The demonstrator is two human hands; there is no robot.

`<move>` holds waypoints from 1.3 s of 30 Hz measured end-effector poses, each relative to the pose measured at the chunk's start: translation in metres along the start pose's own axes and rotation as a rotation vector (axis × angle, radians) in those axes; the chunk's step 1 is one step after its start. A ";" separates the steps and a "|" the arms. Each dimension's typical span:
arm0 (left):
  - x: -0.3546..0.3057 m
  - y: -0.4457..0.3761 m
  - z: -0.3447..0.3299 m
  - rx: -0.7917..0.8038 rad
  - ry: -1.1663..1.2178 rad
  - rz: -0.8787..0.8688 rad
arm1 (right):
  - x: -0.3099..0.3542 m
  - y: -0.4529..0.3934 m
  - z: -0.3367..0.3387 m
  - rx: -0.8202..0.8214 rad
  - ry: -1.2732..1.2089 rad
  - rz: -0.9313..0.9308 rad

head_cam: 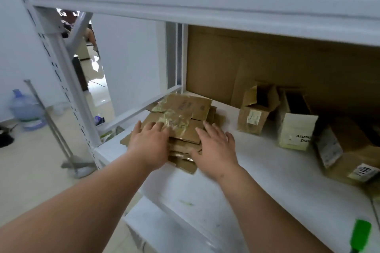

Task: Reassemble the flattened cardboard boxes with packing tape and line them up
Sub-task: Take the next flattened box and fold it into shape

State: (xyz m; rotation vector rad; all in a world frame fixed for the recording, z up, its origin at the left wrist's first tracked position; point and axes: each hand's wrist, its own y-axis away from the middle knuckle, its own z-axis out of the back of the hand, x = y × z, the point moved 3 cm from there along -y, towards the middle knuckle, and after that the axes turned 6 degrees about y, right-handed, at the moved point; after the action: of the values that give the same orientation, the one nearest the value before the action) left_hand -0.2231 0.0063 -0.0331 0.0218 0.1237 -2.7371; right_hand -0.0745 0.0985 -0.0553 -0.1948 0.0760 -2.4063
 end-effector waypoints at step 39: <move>-0.039 0.063 0.025 -0.037 1.461 -0.307 | -0.063 0.174 0.052 -0.919 -1.337 -0.691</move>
State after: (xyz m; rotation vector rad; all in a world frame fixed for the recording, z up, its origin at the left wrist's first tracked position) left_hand -0.1630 -0.0383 -0.0126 2.0570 0.5814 -2.3556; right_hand 0.0948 0.0105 -0.0307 -2.4490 0.5351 -2.1155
